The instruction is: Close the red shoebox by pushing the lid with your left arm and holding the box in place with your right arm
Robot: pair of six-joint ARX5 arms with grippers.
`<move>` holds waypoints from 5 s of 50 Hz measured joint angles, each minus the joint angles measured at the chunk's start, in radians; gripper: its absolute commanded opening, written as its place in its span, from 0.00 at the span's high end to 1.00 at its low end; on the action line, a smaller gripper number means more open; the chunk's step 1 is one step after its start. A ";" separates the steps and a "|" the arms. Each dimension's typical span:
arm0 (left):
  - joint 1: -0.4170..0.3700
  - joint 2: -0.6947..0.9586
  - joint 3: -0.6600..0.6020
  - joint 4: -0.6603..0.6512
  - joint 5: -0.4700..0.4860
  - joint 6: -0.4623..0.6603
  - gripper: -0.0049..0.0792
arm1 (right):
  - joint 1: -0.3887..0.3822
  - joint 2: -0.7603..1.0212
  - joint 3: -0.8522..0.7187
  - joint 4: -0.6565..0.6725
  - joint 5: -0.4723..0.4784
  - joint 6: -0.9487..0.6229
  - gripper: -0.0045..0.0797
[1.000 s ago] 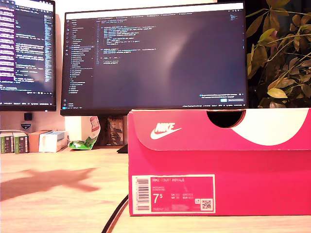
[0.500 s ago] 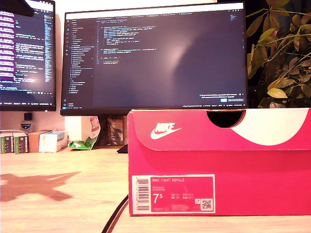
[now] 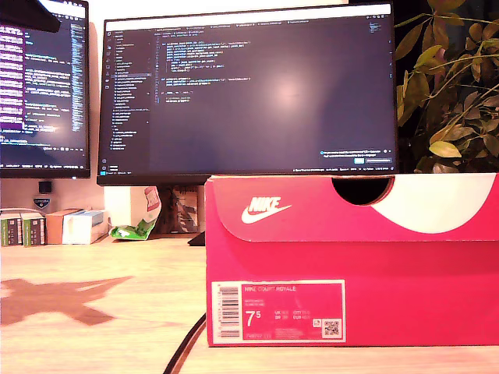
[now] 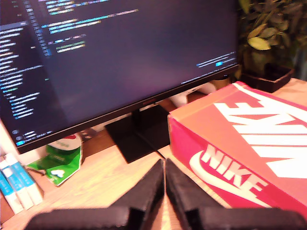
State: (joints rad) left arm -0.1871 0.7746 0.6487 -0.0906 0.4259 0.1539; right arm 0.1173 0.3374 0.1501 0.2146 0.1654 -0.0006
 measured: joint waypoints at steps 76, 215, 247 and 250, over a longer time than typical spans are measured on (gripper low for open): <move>0.000 0.000 0.000 0.000 0.011 0.000 0.96 | -0.116 -0.330 -0.118 -0.284 -0.283 0.059 0.96; 0.236 -0.771 -0.582 -0.286 -0.343 -0.155 0.96 | -0.116 -0.330 -0.122 -0.376 -0.287 0.044 0.96; 0.236 -0.779 -0.583 -0.285 -0.347 -0.135 0.96 | -0.116 -0.330 -0.122 -0.376 -0.287 0.044 0.96; 0.236 -0.779 -0.583 -0.285 -0.347 -0.135 0.96 | -0.116 -0.330 -0.122 -0.376 -0.287 0.044 0.96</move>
State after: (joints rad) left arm 0.0486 -0.0040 0.0662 -0.3756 0.0788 0.0193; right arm 0.0017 0.0078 0.0284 -0.1616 -0.1215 0.0433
